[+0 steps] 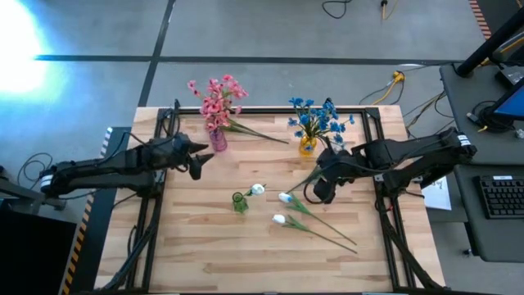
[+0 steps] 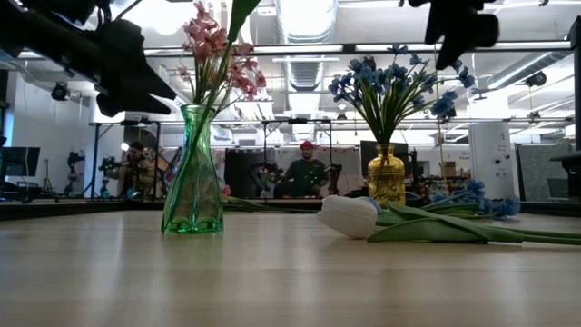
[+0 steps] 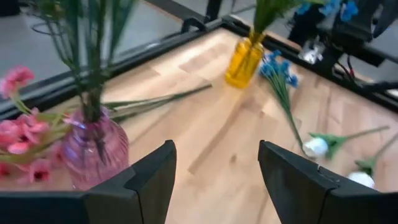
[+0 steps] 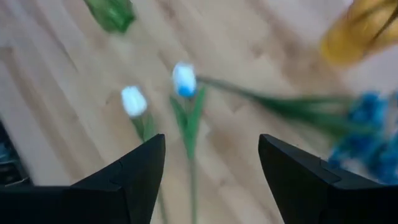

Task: Sort flowers into vase by color
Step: Put the top white flower into the green vase

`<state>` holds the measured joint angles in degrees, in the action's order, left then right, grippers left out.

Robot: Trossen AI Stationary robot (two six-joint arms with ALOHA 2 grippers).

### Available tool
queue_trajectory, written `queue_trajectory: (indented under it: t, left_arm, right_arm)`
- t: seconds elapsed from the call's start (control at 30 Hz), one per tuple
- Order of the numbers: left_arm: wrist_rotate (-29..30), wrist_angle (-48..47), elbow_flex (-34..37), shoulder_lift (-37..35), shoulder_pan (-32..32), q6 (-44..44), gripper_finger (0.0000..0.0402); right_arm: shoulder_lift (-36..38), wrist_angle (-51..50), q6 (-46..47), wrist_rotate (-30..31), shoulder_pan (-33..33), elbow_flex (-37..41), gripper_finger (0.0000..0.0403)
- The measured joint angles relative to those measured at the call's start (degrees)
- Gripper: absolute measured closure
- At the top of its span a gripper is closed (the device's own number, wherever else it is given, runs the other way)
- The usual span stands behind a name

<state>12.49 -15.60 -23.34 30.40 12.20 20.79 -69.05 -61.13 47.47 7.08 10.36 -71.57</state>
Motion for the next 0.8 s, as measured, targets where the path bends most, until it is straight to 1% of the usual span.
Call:
queue_trajectory:
  t: [0.03, 0.13, 0.17, 0.2, 0.23, 0.3, 0.37, 0.47, 0.63, 0.73, 0.8]
  left_arm:
    - [-0.01, -0.42, 0.01, -0.01, -0.51, 0.11, 0.0187]
    - [0.02, -1.51, 0.01, -0.03, -1.49, 0.02, 0.0187]
    - [0.02, -1.99, 0.01, -0.14, -1.61, -0.01, 0.0187]
    - [-0.01, -2.25, 0.01, -0.19, -1.67, 0.0, 0.0187]
    - [-0.06, -2.62, -0.13, -0.19, -1.66, 0.25, 0.0187]
    - [-0.8, -4.92, -0.72, -0.17, -1.66, 1.94, 0.0187]
    - [-1.33, -7.01, -1.45, -0.12, -1.68, 4.62, 0.0187]
    - [-1.42, -9.19, -2.09, -0.15, -1.79, 8.22, 0.0187]
    - [-1.46, -9.26, -2.13, -0.12, -2.91, 11.03, 0.0187]
    - [-1.47, -9.42, -2.13, -0.12, -4.51, 12.76, 0.0187]
    - [-1.51, -9.44, -2.13, -0.12, -6.01, 13.06, 0.0187]
  right_arm:
    - [-0.52, -0.06, 1.18, -2.46, -0.36, -0.14, 0.0155]
    - [-2.25, -3.25, 4.08, -13.55, -2.14, -3.24, 0.0158]
    - [-2.74, -5.22, 4.18, -16.39, -2.68, -4.79, 0.016]
    - [-3.23, -7.86, 4.2, -17.75, -3.02, -6.43, 0.0161]
    - [-3.62, -10.47, 4.18, -17.78, -3.24, -8.09, 0.0162]
    - [-4.21, -13.87, 4.03, -15.11, -3.32, -10.51, 0.0163]
    - [-4.25, -14.71, 4.17, -11.53, -3.18, -11.25, 0.0163]
    - [-4.25, -14.68, 6.11, -10.9, -1.3, -10.51, 0.0163]
    - [-4.25, -11.99, 6.2, -9.12, 3.81, -4.25, 0.0165]
    - [-4.34, -6.15, 8.35, -6.94, 6.27, 0.63, 0.016]
    - [-5.03, -1.47, 9.98, -6.66, 7.08, 3.51, 0.0153]
